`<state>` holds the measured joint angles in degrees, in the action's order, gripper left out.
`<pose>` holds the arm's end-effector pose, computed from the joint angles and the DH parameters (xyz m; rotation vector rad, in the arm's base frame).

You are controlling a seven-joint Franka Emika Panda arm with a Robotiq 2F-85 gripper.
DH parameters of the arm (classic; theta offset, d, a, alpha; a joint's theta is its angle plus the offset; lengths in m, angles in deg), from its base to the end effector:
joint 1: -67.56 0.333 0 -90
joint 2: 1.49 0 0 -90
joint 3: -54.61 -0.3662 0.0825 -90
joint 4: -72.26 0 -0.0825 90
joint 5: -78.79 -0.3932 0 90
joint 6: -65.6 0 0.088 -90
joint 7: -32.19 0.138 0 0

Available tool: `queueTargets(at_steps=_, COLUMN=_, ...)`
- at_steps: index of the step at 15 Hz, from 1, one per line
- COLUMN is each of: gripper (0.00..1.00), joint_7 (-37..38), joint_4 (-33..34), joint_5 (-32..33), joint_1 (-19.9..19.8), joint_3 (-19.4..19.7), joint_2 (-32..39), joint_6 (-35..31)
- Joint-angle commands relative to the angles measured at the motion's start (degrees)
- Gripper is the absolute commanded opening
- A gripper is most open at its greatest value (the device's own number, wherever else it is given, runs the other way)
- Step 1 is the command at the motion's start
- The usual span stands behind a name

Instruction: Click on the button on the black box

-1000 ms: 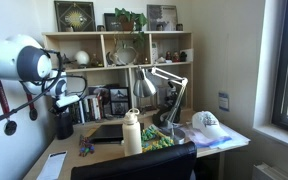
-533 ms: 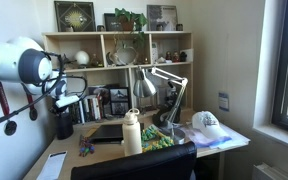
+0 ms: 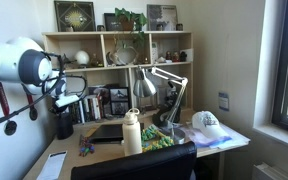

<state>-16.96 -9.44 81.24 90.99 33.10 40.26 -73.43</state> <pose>0.6148 0.5145 0.3228 -2.0919 -2.0331 -0.4803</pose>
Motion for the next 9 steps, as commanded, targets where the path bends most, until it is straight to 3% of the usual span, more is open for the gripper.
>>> queueTargets(at_steps=1, gripper=0.0, joint_7=2.6, joint_4=0.3, joint_5=2.4, joint_1=0.9, joint_3=1.2, joint_2=0.6, joint_6=4.5)
queueTargets(at_steps=9, gripper=0.0, joint_7=4.2, joint_4=0.7, joint_5=2.0, joint_1=0.6, joint_3=0.7, joint_2=0.2, joint_6=1.7)
